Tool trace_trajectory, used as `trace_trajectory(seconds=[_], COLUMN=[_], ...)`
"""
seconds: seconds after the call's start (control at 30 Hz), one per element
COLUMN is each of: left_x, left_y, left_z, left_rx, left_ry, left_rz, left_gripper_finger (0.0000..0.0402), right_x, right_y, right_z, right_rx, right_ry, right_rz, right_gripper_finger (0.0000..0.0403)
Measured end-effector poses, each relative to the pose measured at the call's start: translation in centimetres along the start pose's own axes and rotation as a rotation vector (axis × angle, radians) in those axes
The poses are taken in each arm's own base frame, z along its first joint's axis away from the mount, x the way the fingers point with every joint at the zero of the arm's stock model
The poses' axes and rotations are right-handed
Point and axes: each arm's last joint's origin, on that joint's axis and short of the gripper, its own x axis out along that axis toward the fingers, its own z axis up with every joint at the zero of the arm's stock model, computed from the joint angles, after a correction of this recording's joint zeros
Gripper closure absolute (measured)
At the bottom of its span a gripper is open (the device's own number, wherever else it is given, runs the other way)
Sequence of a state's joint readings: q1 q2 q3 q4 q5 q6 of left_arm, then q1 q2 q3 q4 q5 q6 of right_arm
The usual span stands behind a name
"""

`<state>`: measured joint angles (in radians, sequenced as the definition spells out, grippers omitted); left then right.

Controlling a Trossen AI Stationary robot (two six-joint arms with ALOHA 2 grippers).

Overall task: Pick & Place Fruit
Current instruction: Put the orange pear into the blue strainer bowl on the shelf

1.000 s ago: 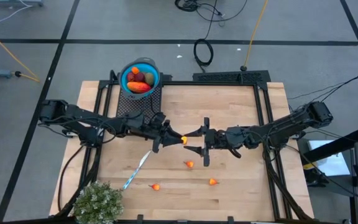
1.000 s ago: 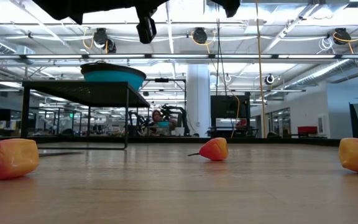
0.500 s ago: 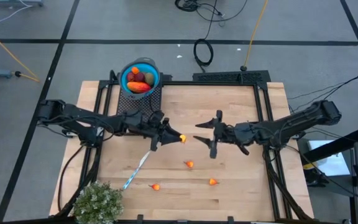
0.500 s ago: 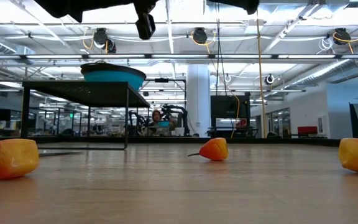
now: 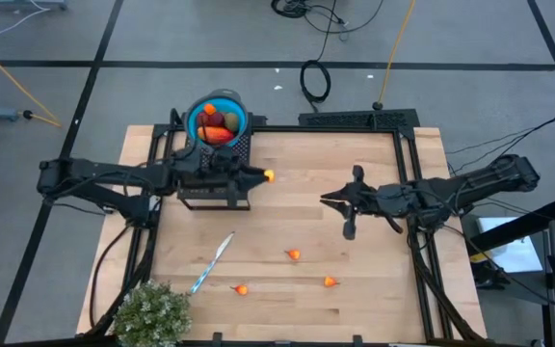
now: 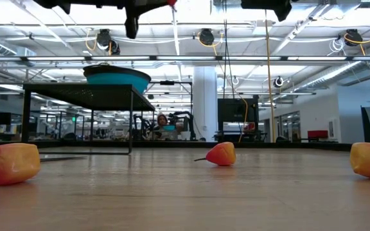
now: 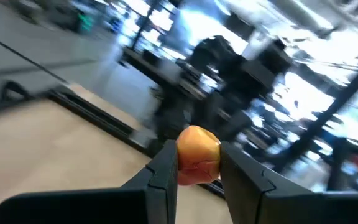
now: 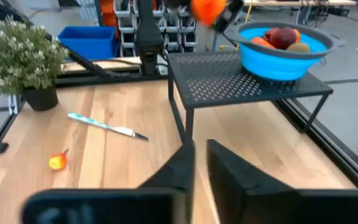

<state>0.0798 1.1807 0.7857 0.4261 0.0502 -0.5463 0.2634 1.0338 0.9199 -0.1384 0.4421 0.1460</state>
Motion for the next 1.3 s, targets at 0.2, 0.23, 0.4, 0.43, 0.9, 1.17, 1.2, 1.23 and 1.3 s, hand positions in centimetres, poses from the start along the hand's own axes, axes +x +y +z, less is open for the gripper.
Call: trace_trajectory(seconds=[0.2,0.23,0.4,0.43,0.9,1.17,1.2,1.23,1.3], left_x=[-1.1,-1.2,-1.7,-1.9,-5.4,-6.2,-6.3,-6.3,-6.2], left_y=[1.0,1.3,2.0,2.1,4.6,6.5,6.7,6.8,7.1], left_z=[2.3,2.7,5.2,5.8,10.0,9.6,9.6,9.7,9.6], left_rx=[0.066,0.08,0.153,0.165,0.302,0.343,0.354,0.37,0.395], left_ry=[0.035,0.059,0.143,0.149,0.278,0.425,0.438,0.447,0.475], left_rz=[0.17,0.209,0.375,0.407,0.849,0.942,0.947,0.948,0.952], left_gripper_finger=[0.0309,0.0309,0.0309,0.0309,0.0309,0.0309,0.0309,0.0309,0.0309], right_x=[-0.9,-1.0,-1.7,-1.9,-3.5,-4.4,-4.6,-4.7,-4.9], right_y=[-0.4,-0.4,-0.9,-1.0,-2.3,-2.9,-3.0,-3.1,-3.3], right_z=[-0.5,-0.8,-2.3,-2.6,-5.9,-7.2,-7.4,-7.5,-8.0], right_rx=[0.0,0.007,0.074,0.088,0.179,0.176,0.178,0.18,0.197], right_ry=[0.021,0.021,-0.033,-0.051,-0.211,-0.255,-0.258,-0.263,-0.268], right_rz=[0.049,0.052,0.087,0.091,0.125,0.13,0.131,0.131,0.135], right_gripper_finger=[0.0395,0.0395,0.0401,0.0401,0.0402,0.0403,0.0403,0.0403,0.0403])
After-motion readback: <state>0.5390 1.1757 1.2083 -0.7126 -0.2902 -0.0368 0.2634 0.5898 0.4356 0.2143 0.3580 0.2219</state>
